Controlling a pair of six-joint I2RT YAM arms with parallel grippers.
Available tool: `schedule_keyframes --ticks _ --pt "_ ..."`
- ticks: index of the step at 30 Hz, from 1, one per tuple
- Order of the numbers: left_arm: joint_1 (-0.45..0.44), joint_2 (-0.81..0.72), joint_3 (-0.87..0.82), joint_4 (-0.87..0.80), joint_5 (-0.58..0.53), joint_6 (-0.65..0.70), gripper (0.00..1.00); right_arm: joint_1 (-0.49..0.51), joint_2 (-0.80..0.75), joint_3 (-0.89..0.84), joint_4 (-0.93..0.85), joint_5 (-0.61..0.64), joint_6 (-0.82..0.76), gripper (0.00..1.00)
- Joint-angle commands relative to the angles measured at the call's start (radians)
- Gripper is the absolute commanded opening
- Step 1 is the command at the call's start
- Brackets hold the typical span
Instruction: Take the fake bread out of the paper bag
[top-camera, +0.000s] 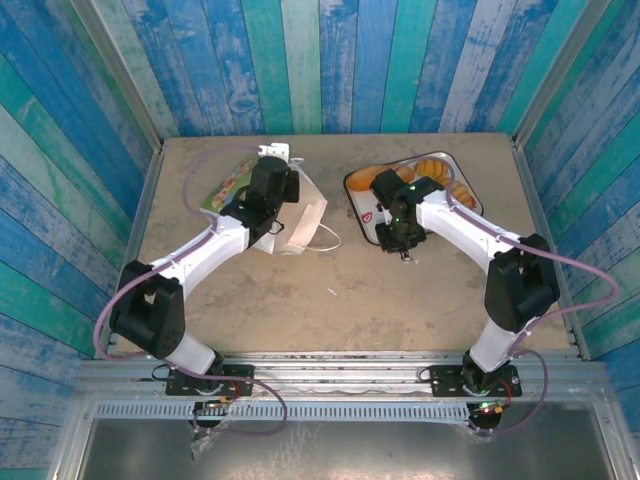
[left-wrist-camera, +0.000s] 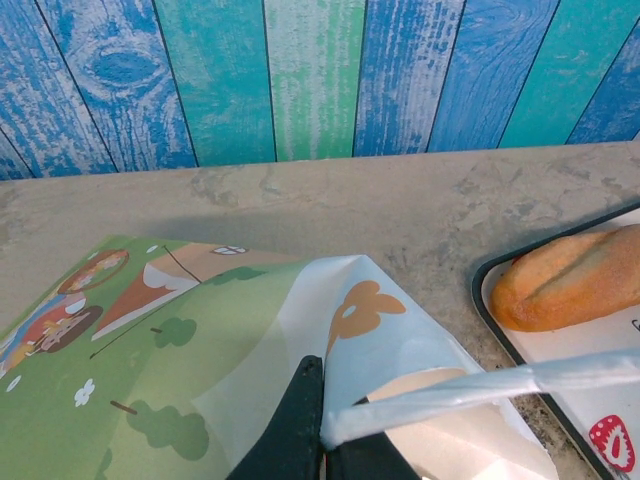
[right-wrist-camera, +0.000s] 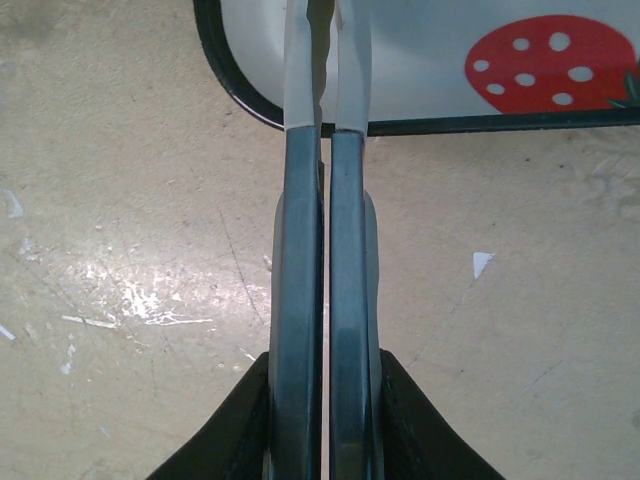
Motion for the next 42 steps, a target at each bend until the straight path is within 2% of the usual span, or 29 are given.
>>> schedule_keyframes --ticks 1,16,30,42 --pt "0.002 -0.062 -0.012 0.025 0.014 0.015 0.00 0.022 0.008 0.000 -0.010 -0.029 -0.011 0.22" --pt "0.002 -0.051 -0.006 0.040 0.022 0.017 0.00 0.084 0.075 0.031 -0.009 -0.147 -0.026 0.21" --pt "0.002 -0.092 -0.046 0.049 0.050 0.039 0.00 0.100 0.117 0.082 0.039 -0.178 0.000 0.21" --pt "0.002 -0.113 -0.086 0.065 0.142 0.187 0.00 0.087 -0.095 0.018 0.018 -0.142 0.067 0.21"
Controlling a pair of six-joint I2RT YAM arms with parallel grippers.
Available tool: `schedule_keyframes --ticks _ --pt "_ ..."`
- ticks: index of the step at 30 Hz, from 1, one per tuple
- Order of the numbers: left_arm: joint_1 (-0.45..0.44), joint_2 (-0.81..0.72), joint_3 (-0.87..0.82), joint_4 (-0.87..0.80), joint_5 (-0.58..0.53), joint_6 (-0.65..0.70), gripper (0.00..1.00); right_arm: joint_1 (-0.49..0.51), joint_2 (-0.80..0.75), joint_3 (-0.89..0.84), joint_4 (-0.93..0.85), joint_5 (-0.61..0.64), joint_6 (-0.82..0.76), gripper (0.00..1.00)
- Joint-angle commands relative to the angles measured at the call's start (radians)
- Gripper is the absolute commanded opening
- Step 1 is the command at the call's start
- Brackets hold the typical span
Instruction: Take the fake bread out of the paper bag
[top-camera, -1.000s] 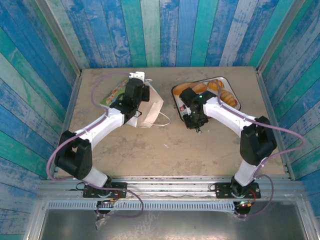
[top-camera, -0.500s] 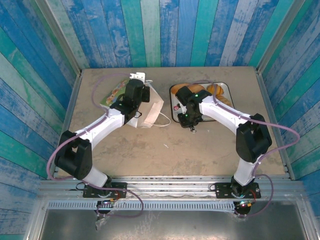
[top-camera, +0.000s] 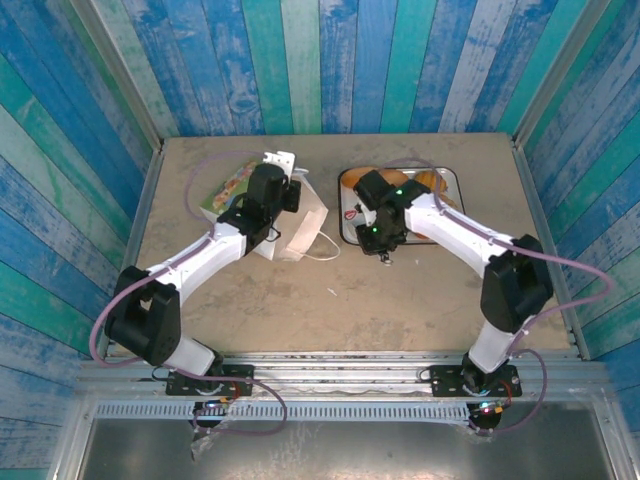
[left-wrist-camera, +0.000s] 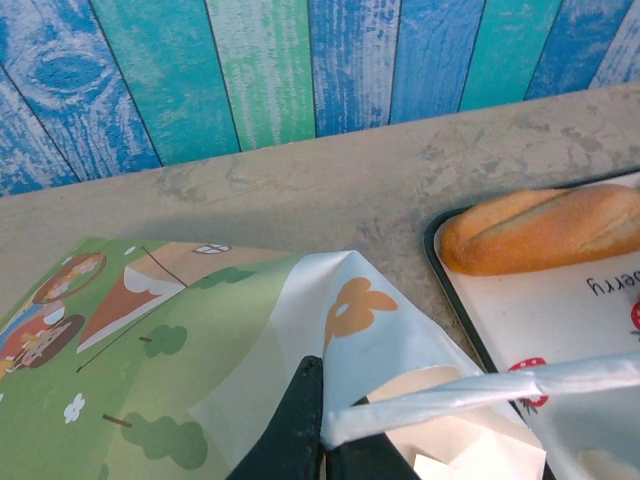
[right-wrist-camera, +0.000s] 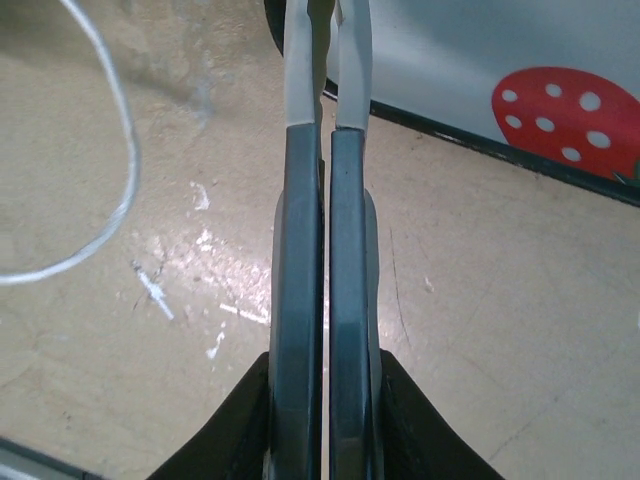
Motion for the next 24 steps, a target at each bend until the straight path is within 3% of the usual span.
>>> schedule_keyframes --ticks 1,8,16,24 --pt "0.002 -0.072 -0.012 0.034 0.053 0.084 0.00 0.000 -0.110 -0.024 -0.034 -0.015 0.040 0.21" --pt "0.002 -0.040 0.010 0.073 0.100 0.157 0.00 0.000 -0.266 -0.053 -0.016 -0.100 0.080 0.24" --pt "0.000 0.003 0.053 0.074 0.103 0.142 0.00 -0.001 -0.297 -0.079 0.117 -0.355 0.123 0.25" --pt "0.001 -0.009 0.033 0.124 0.088 0.110 0.00 0.004 -0.248 -0.228 0.453 -0.596 0.298 0.26"
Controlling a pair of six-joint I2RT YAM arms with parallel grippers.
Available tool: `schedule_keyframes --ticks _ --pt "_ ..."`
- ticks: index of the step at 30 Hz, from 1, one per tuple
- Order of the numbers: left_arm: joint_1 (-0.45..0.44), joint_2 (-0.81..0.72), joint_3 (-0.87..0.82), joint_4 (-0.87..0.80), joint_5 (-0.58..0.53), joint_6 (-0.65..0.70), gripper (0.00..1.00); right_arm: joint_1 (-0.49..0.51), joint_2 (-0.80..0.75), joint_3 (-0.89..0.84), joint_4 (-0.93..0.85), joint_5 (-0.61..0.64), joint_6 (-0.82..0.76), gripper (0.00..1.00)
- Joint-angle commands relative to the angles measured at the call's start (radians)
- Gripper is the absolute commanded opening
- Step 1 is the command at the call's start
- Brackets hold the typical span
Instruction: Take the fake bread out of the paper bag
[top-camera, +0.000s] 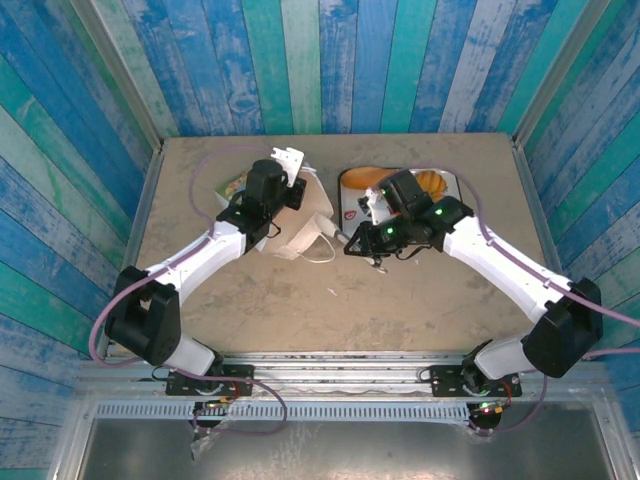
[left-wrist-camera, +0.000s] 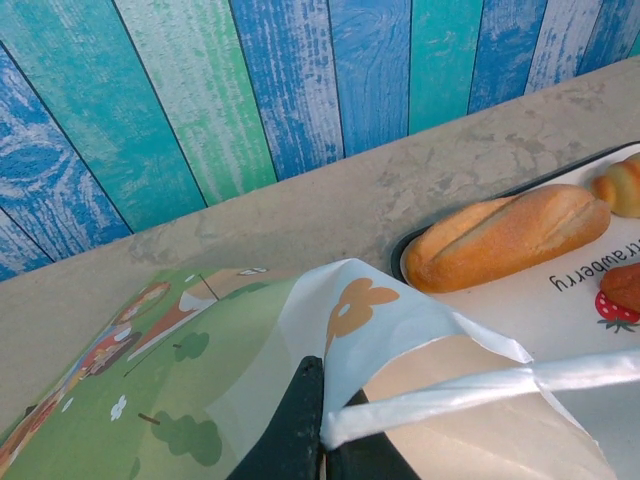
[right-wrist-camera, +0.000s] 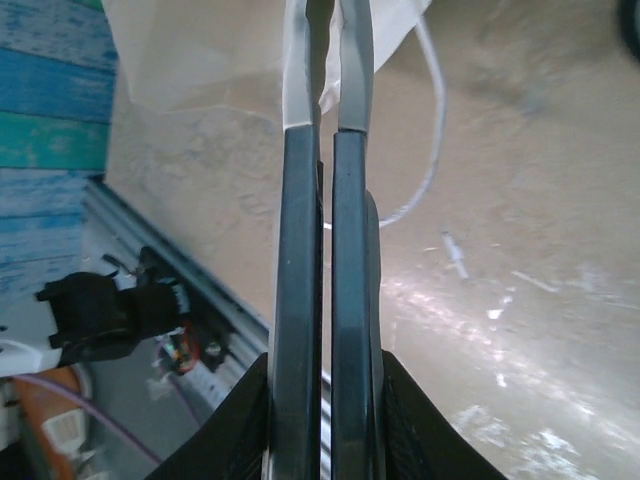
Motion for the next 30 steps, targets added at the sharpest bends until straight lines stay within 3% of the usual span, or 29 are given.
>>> schedule_keyframes --ticks 1,14,30 --pt "0.001 -0.008 0.009 0.075 -0.002 -0.027 0.00 0.007 0.049 -0.050 0.226 -0.148 0.118 0.26" --pt "-0.008 0.016 -0.012 0.100 0.023 -0.100 0.00 0.013 0.225 -0.019 0.480 -0.089 0.289 0.28" --pt "-0.018 0.029 -0.043 0.101 0.017 -0.125 0.01 0.011 0.356 0.092 0.519 -0.041 0.335 0.31"
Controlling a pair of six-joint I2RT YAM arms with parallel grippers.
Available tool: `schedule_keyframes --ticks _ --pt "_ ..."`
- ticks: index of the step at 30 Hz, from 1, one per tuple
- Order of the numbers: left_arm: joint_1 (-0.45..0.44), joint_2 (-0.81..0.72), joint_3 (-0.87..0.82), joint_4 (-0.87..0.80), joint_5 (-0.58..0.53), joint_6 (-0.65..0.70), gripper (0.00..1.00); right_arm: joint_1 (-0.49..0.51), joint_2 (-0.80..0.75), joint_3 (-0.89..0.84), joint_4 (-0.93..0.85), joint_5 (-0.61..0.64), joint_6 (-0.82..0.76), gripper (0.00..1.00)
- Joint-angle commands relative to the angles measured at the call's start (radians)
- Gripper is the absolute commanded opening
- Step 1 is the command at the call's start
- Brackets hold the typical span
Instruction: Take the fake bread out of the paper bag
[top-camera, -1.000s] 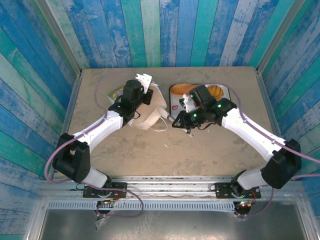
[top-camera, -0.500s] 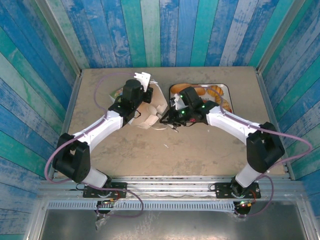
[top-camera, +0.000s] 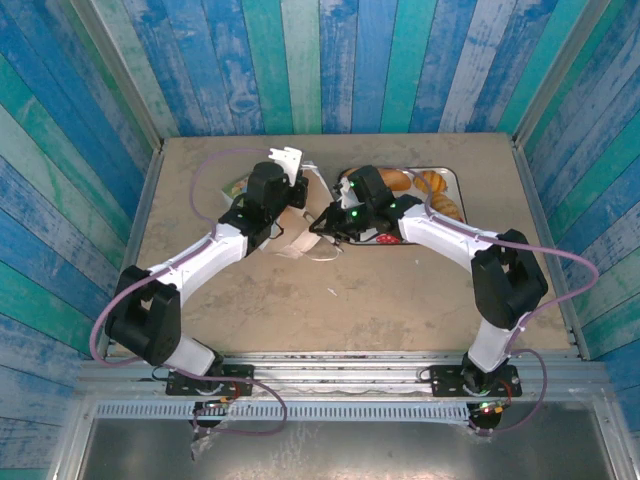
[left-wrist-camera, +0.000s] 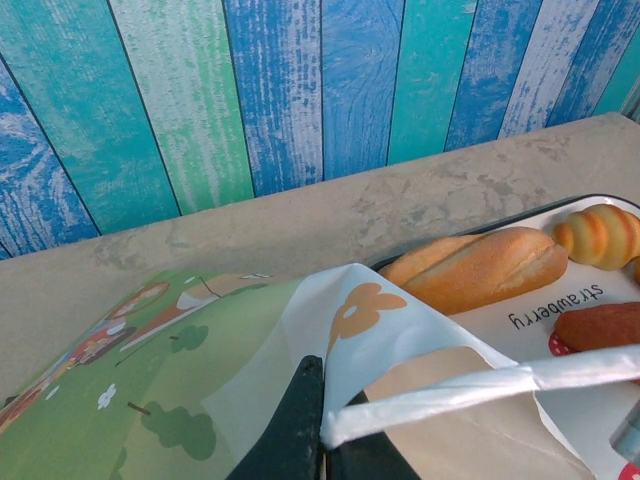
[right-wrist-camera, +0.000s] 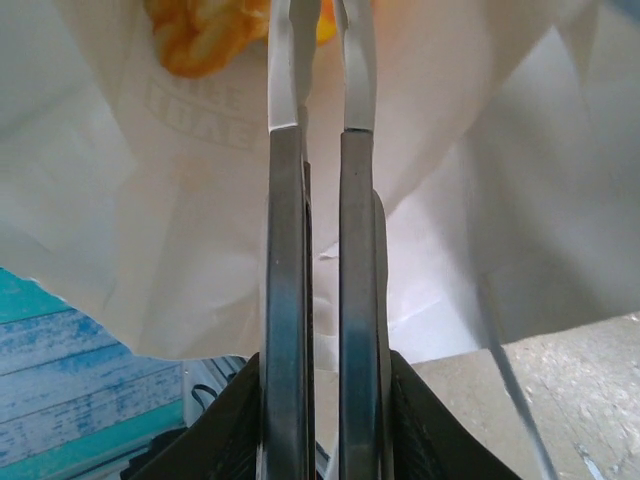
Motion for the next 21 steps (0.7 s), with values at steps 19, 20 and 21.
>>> schedule_keyframes --ticks 19,20,21 --pt "-0.005 0.055 -0.021 0.078 0.031 -0.090 0.02 0.024 0.052 -0.045 0.229 -0.038 0.166 0.32" --pt "-0.005 0.055 -0.022 0.080 0.033 -0.090 0.02 0.024 0.057 -0.051 0.243 -0.038 0.175 0.32" --pt "-0.005 0.053 -0.022 0.082 0.034 -0.093 0.02 0.024 0.062 -0.058 0.258 -0.039 0.185 0.33"
